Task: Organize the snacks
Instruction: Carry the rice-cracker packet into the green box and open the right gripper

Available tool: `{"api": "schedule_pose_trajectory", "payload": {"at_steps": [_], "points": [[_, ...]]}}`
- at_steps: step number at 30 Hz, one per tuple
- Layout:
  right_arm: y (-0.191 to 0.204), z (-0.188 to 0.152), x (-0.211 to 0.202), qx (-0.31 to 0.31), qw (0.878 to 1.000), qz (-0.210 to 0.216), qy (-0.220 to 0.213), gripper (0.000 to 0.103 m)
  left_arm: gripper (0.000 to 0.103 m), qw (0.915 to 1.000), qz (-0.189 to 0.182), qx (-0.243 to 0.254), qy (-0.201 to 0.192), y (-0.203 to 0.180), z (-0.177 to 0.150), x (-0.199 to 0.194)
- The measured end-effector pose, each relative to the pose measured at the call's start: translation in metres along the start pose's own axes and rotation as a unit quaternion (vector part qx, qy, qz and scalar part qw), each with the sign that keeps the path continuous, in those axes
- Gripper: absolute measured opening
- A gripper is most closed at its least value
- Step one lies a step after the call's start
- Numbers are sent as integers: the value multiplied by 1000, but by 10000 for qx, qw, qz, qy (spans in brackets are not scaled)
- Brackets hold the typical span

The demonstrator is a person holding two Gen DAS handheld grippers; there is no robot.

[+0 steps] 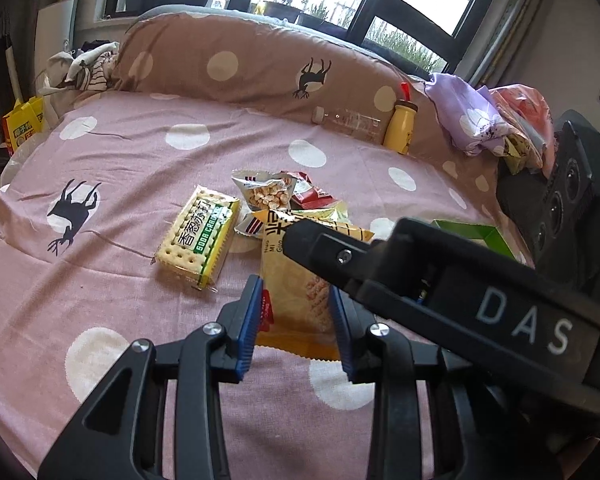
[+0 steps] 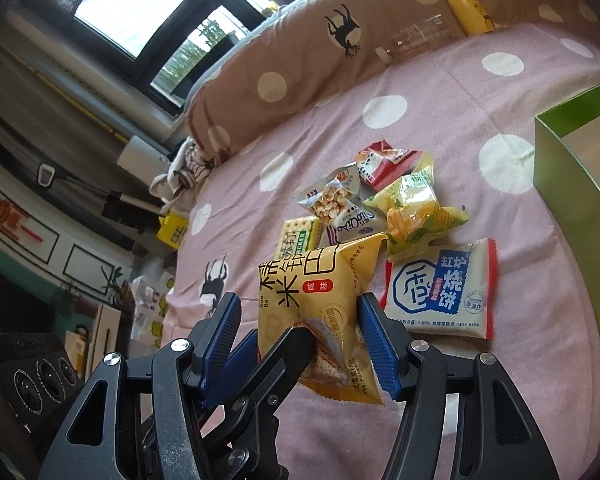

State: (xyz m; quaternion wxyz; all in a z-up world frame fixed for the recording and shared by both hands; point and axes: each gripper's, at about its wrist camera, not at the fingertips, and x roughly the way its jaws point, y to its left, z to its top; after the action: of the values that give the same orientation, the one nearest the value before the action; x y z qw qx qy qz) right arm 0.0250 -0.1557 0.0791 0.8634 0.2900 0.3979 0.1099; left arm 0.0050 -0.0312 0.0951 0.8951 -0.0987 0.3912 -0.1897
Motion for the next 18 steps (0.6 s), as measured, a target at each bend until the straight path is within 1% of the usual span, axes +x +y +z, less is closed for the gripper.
{"api": "schedule_pose_trajectory", "payload": {"at_steps": [5,18], "points": [[5,-1,-15,-104,9997,-2,-215,64,32,9998,-117,12,-143,-5,1,-9],[12,-2,-41,-249,9985,34,-487,64,32,9988,-205,213,-388,-23,4,-29]]}}
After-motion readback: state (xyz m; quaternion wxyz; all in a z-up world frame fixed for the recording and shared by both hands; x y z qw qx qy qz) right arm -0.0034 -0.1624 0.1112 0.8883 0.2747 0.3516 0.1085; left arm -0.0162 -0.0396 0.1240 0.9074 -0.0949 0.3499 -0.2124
